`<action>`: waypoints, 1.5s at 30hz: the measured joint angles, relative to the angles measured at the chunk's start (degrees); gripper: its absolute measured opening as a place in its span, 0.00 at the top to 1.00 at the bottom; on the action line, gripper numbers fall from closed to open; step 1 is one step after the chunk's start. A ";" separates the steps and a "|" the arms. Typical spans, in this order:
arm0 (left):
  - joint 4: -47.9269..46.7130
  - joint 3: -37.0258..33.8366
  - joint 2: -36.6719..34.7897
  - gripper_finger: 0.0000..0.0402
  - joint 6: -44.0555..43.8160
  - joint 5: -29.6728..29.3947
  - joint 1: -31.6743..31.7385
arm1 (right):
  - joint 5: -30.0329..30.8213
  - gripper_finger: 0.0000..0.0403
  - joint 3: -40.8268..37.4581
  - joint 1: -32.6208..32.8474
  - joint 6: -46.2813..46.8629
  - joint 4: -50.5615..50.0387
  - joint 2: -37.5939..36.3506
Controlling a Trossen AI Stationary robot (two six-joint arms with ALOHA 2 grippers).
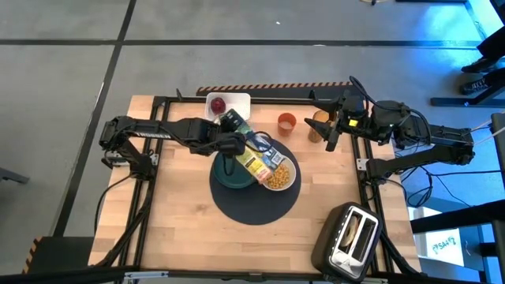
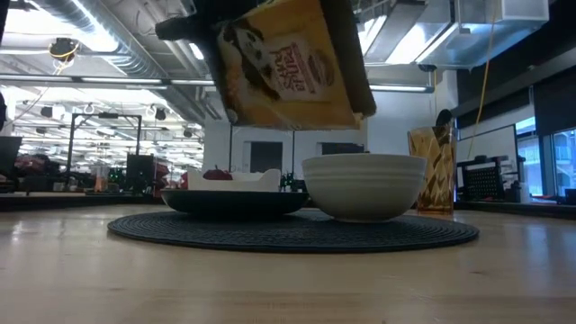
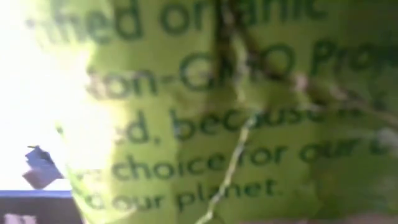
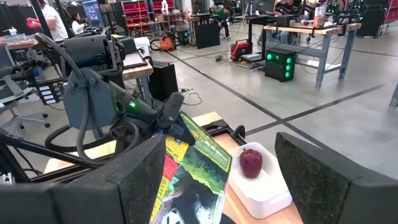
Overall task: Arrange a breakfast setting
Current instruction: Pour the cereal from the cereal box into the white bowl
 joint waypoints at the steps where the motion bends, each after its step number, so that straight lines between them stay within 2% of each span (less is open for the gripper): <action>1: -0.74 0.00 0.00 0.52 -2.04 0.99 0.00 | -0.07 0.28 0.00 0.00 0.02 0.02 0.00; 8: -5.86 0.00 0.00 0.52 -13.75 6.08 0.14 | -1.53 0.28 0.00 0.00 1.31 0.04 0.00; 15: -7.51 -0.02 -2.64 0.52 -26.85 14.01 1.57 | -3.65 0.28 0.00 0.00 2.83 0.85 -0.04; 25: -5.72 -0.15 -12.24 0.52 -40.94 15.74 0.97 | -6.20 0.28 0.00 0.00 3.24 4.25 -0.06; 29: -2.40 -3.92 -19.16 0.52 -47.77 15.16 0.11 | -6.72 0.28 0.00 0.00 3.76 8.91 -0.07; 34: 7.94 -14.15 -30.18 0.52 -55.17 14.90 -2.28 | -7.08 0.28 0.00 0.00 4.28 9.78 -0.07; 37: 18.41 -21.78 -37.27 0.52 -57.43 14.95 -4.78 | -7.59 0.28 0.00 -0.02 6.51 8.69 0.81; 41: 38.21 -32.88 -45.34 0.52 -56.29 15.23 -8.56 | -10.72 0.28 0.00 -0.02 7.59 11.77 4.92; 45: 61.31 -44.42 -50.24 0.52 -53.11 19.01 -11.18 | -15.47 0.28 0.00 -0.02 7.54 22.27 11.48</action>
